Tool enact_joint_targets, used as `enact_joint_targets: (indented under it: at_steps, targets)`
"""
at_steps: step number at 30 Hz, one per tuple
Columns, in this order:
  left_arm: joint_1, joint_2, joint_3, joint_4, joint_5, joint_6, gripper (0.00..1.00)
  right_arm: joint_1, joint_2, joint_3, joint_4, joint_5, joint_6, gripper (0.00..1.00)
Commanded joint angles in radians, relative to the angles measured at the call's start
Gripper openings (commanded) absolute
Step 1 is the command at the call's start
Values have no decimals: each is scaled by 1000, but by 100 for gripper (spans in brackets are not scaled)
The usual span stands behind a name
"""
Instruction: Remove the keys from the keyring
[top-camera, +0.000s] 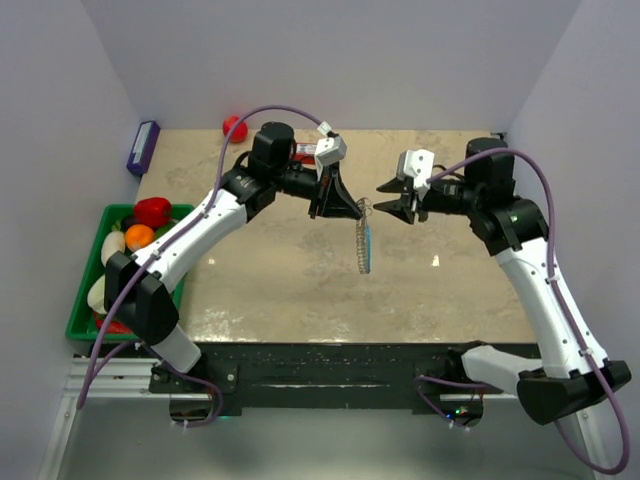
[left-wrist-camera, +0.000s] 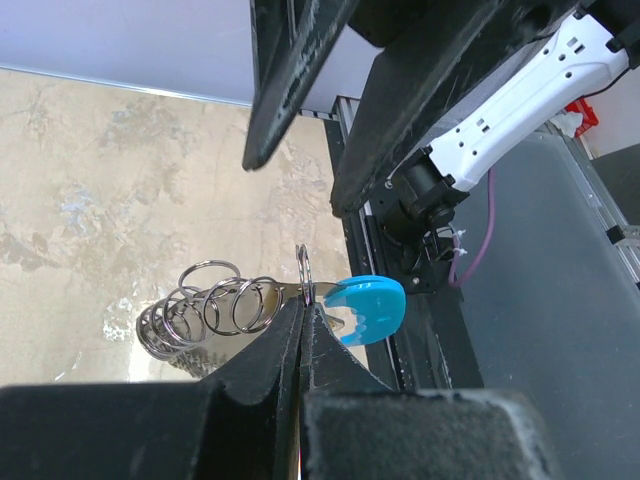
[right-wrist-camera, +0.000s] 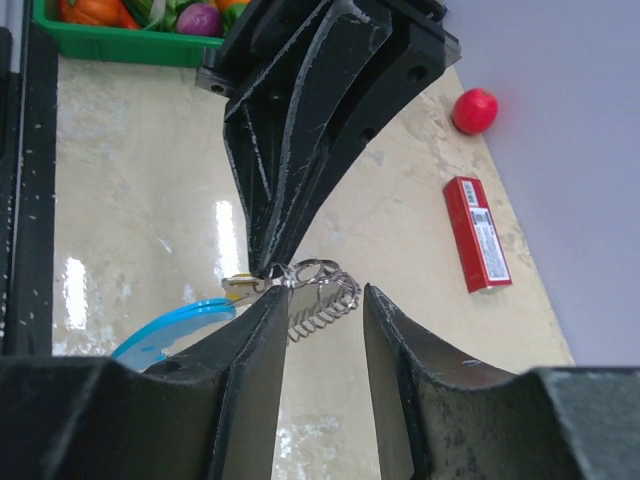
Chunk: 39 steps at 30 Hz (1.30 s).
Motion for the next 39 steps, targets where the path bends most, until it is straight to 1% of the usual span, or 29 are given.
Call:
enact_joint_targets:
  at_steps: [1, 4, 6, 8, 10, 16, 23, 26, 31, 39]
  targets:
    - [-3, -25, 29, 33, 26, -6, 0, 20, 50, 103, -100, 64, -88, 40]
    - [-4, -23, 26, 33, 23, -6, 0, 67, 74, 134, -126, 148, -122, 41]
    - [-4, -22, 25, 35, 20, -8, 0, 100, 93, 163, -177, 191, -152, 40]
    - [-4, -18, 26, 38, 16, -9, 0, 164, 120, 208, -246, 275, -183, 40]
    - [-4, -17, 26, 38, 14, -9, 0, 207, 137, 252, -283, 314, -206, 38]
    - [-4, -25, 17, 41, 5, -8, 0, 229, 165, 342, -357, 369, -221, 36]
    - [-4, -23, 18, 42, 2, -8, 0, 243, 182, 369, -441, 394, -267, 35]
    - [-4, -23, 20, 44, 2, -9, 0, 261, 190, 367, -449, 425, -275, 34]
    - [-4, -18, 22, 44, 5, -12, 0, 289, 177, 329, -403, 478, -266, 34]
    - [-4, -18, 20, 42, 7, -11, 0, 321, 189, 309, -375, 529, -263, 29]
